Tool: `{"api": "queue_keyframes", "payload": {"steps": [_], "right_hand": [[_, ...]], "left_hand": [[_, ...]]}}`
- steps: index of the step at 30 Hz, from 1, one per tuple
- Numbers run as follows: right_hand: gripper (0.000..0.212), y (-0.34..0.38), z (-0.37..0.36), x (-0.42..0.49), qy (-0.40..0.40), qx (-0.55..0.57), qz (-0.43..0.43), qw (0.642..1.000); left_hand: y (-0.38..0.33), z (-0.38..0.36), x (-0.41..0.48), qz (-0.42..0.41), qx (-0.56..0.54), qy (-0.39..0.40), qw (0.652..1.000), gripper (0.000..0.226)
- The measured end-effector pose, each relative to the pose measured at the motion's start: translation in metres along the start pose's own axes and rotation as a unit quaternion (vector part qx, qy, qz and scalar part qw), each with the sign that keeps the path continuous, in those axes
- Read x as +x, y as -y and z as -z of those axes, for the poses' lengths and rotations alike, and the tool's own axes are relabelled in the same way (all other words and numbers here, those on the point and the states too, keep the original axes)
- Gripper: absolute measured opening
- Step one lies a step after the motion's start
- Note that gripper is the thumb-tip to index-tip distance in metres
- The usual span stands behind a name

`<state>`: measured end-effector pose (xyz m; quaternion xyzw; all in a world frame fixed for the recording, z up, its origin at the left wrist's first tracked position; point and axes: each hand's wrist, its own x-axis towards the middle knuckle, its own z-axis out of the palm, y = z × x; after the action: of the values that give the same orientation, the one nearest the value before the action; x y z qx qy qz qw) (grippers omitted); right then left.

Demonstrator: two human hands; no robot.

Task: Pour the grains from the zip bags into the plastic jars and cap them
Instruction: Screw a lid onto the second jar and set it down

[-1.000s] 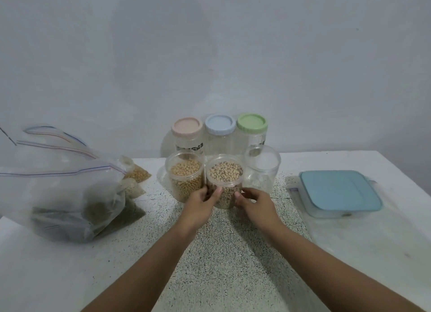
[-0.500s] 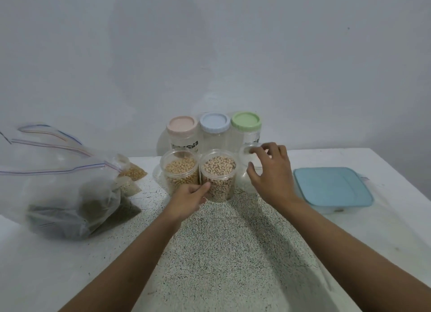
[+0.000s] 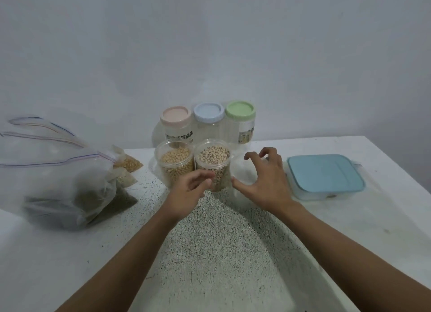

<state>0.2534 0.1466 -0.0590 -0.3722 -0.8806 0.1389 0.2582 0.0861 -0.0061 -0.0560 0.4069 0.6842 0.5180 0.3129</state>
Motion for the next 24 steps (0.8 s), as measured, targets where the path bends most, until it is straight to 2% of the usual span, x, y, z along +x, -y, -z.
{"api": "queue_keyframes", "payload": {"steps": [6, 11, 15, 17, 21, 24], "right_hand": [[0.089, 0.028, -0.005, -0.026, 0.085, 0.031, 0.061, 0.994], [0.089, 0.061, -0.005, -0.036, 0.167, -0.022, 0.126, 0.978], [0.086, 0.091, -0.008, -0.038, 0.228, -0.017, 0.153, 0.961], [0.085, 0.101, -0.013, -0.042, 0.206, -0.026, 0.162, 0.965], [0.082, 0.110, -0.027, -0.045, 0.157, 0.024, 0.144, 0.977], [0.079, 0.108, -0.030, -0.039, 0.144, 0.038, 0.171, 0.974]], "left_hand": [[0.009, 0.006, -0.016, -0.019, 0.057, 0.087, 0.994, 0.056], [0.016, 0.025, -0.040, -0.017, 0.051, 0.129, 0.990, 0.086], [0.014, 0.037, -0.046, 0.012, 0.011, 0.157, 0.987, 0.114], [0.018, 0.038, -0.048, 0.017, -0.006, 0.167, 0.986, 0.115], [0.035, 0.033, -0.052, 0.011, -0.043, 0.135, 0.990, 0.095], [0.040, 0.025, -0.050, -0.012, -0.045, 0.115, 0.992, 0.088]]}}
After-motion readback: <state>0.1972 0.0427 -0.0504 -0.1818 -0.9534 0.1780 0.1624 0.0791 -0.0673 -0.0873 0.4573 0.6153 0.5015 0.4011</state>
